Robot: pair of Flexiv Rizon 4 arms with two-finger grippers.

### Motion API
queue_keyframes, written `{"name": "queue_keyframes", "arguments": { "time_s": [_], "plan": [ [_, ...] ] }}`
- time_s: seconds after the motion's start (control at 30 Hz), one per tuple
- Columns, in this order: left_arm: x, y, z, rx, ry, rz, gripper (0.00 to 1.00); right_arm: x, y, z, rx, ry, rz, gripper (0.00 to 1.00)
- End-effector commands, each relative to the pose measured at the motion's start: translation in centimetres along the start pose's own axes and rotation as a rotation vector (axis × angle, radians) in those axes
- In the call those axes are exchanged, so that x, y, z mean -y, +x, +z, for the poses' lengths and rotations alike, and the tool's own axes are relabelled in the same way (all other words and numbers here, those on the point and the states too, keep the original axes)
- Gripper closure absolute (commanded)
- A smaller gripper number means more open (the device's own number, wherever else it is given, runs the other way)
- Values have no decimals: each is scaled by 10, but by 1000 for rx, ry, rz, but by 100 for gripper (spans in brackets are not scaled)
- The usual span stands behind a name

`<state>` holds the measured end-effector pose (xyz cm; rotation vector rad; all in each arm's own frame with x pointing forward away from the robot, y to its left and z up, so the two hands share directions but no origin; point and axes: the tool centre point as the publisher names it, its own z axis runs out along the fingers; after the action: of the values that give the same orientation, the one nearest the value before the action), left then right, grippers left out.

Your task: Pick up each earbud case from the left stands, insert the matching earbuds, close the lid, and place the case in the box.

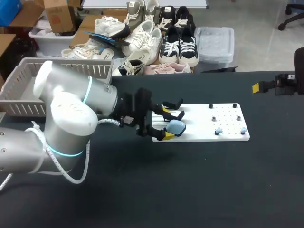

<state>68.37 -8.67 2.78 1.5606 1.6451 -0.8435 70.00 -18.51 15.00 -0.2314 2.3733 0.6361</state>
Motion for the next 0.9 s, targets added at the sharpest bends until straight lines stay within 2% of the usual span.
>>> {"name": "queue_keyframes", "arguments": {
  "time_s": [0.03,0.57,0.67,0.77,0.9],
  "plan": [
    [-6,2,8,-8,3,-4,0,0,0,0,0,0,0,0],
    [3,9,14,-25,-10,-5,0,0,0,0,0,0,0,0],
    [4,10,14,-30,-6,-11,7,0,0,0,0,0,0,0],
    [5,11,15,-31,-6,-23,19,0,0,0,0,0,0,0],
    [3,11,16,-30,-4,-33,18,0,0,0,0,0,0,0]
  ]
}}
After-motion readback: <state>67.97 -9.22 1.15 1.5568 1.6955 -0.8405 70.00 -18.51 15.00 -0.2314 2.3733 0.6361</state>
